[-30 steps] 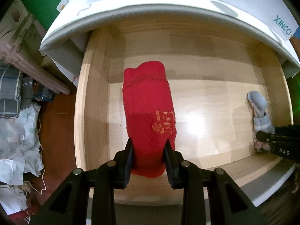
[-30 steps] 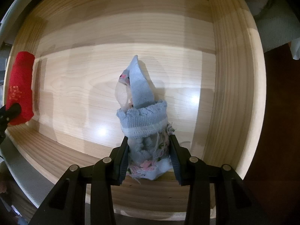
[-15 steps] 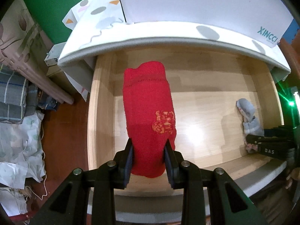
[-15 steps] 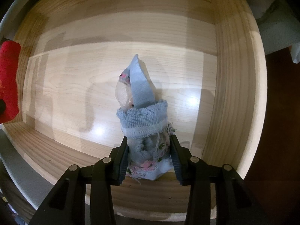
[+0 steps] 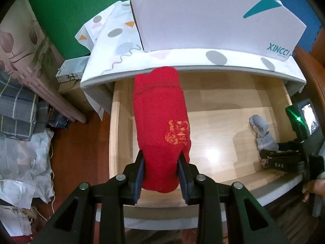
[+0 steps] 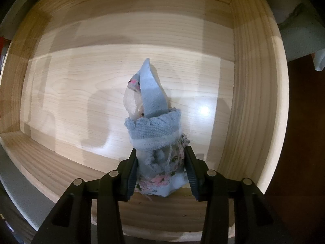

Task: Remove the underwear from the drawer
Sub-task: 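Carry the red sock up over the white box with the left tool while the right tool holds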

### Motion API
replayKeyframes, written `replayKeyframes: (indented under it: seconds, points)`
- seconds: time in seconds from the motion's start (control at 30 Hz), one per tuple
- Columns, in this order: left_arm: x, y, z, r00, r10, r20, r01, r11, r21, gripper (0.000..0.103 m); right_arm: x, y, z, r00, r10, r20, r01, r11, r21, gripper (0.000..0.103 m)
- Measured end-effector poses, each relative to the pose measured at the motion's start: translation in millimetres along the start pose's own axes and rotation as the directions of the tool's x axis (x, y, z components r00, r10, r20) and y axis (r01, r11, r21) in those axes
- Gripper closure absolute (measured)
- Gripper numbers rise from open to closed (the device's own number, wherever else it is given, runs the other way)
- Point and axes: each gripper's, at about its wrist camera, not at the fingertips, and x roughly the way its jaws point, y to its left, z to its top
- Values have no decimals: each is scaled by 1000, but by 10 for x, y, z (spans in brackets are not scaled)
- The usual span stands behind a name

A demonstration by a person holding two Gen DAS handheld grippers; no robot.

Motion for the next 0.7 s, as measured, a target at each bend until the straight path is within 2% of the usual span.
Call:
replayKeyframes:
  seconds: [0.37,0.7]
  points:
    - [-283,98,28,999,-3,47,4,1000,-4,73,63,116,-28,1000,-21,2,21,1000,0,60]
    - [-692,142,92,993,-1,122,-2,1000,25,73,93,141,-72,1000,-20,6,20,1000,6,60]
